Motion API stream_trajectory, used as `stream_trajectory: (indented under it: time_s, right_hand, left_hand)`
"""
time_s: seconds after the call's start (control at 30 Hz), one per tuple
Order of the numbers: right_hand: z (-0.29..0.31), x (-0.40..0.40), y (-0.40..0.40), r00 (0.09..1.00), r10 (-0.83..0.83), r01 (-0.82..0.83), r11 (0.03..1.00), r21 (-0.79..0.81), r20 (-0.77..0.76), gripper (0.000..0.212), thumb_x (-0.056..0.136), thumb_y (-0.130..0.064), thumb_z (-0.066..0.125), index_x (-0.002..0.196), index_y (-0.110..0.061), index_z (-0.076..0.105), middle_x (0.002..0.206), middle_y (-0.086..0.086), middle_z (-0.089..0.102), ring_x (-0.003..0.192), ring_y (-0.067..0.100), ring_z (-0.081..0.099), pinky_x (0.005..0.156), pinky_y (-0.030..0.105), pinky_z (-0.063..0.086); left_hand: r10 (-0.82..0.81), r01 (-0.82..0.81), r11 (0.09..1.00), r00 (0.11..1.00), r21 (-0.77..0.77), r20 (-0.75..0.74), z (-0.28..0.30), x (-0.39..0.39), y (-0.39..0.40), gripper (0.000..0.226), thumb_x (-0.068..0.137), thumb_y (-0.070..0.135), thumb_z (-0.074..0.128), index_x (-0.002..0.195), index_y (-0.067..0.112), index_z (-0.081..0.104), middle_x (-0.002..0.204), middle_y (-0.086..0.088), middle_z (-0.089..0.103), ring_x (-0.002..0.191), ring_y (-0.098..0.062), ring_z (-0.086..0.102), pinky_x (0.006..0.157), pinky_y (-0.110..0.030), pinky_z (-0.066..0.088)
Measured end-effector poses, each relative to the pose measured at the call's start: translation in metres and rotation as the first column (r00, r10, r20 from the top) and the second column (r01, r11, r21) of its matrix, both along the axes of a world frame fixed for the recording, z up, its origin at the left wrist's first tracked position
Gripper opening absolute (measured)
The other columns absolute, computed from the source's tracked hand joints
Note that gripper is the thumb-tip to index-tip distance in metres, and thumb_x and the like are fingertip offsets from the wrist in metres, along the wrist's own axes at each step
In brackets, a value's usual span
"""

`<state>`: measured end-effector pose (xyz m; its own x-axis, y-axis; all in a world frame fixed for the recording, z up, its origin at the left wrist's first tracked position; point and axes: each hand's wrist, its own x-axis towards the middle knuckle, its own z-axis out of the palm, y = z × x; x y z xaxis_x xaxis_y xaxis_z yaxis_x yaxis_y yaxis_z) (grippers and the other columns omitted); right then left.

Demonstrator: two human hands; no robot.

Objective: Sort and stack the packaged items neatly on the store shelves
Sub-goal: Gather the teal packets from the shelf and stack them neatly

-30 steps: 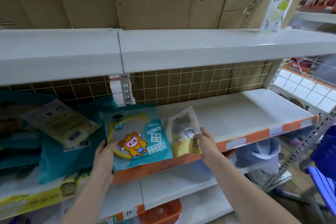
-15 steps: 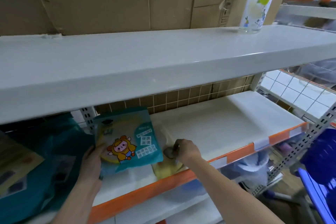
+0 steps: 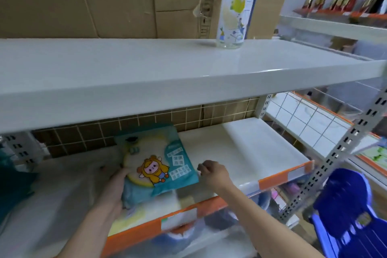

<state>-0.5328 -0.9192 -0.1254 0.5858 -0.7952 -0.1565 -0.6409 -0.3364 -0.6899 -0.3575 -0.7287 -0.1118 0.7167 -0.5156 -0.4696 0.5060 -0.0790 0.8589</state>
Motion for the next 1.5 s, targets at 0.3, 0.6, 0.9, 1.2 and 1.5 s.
stream_trajectory:
  time_s: [0.3,0.6,0.9,1.2,1.5]
  right_hand:
    - [0.029,-0.099,-0.102,0.957,-0.184,0.039,0.849,0.527,0.225,0.029,0.088,-0.019,0.067,0.112,-0.014,0.054,0.100,0.004,0.064,0.078,0.016,0.067,0.055,0.018,0.054]
    - [-0.003,-0.168,-0.199,0.840,-0.477,0.296,0.801,0.520,0.258,0.035,0.084,-0.009,0.068,0.117,-0.005,0.058,0.100,0.016,0.068,0.077,0.029,0.070,0.063,0.034,0.057]
    - [-0.003,-0.179,-0.231,0.900,-0.435,0.435,0.893,-0.119,0.022,0.039,0.093,-0.023,0.053,0.132,-0.020,0.049,0.126,0.010,0.057,0.102,0.025,0.056,0.082,0.039,0.050]
    - [-0.012,-0.145,-0.214,0.906,-0.345,0.234,0.892,-0.387,-0.247,0.035,0.090,-0.032,0.050,0.122,-0.022,0.060,0.133,0.007,0.050,0.123,0.029,0.040,0.098,0.039,0.036]
    - [0.001,-0.043,-0.096,0.981,0.068,-0.053,0.995,-0.087,0.184,0.017,0.088,-0.006,0.057,0.094,-0.016,0.069,0.097,0.008,0.070,0.094,0.027,0.065,0.072,0.026,0.041]
  left_hand:
    - [-0.156,0.156,0.988,0.987,-0.016,0.039,-0.004,-0.110,-0.139,0.010,0.094,0.006,0.052,0.093,0.007,0.062,0.075,-0.010,0.073,0.072,-0.027,0.065,0.067,-0.034,0.054]
    - [-0.438,0.297,0.889,0.774,0.350,0.457,-0.027,-0.160,-0.216,0.021,0.092,0.014,0.056,0.112,0.019,0.056,0.121,-0.003,0.061,0.107,-0.017,0.057,0.092,-0.028,0.045]
    - [-0.787,-0.027,0.573,0.260,0.819,0.559,-0.046,-0.150,-0.178,0.082,0.069,0.065,0.009,0.137,0.033,0.044,0.149,0.014,0.035,0.138,-0.010,0.029,0.111,-0.029,0.020]
    - [-0.829,0.001,0.537,0.186,0.844,0.527,-0.038,-0.152,-0.164,0.050,0.096,0.046,0.031,0.145,0.035,0.032,0.157,0.013,0.020,0.144,-0.008,0.016,0.115,-0.029,0.010]
    - [-0.622,-0.167,0.701,0.331,0.693,0.709,-0.017,-0.107,-0.062,0.023,0.094,0.036,0.043,0.108,0.029,0.059,0.111,0.011,0.065,0.099,-0.013,0.061,0.083,-0.025,0.041]
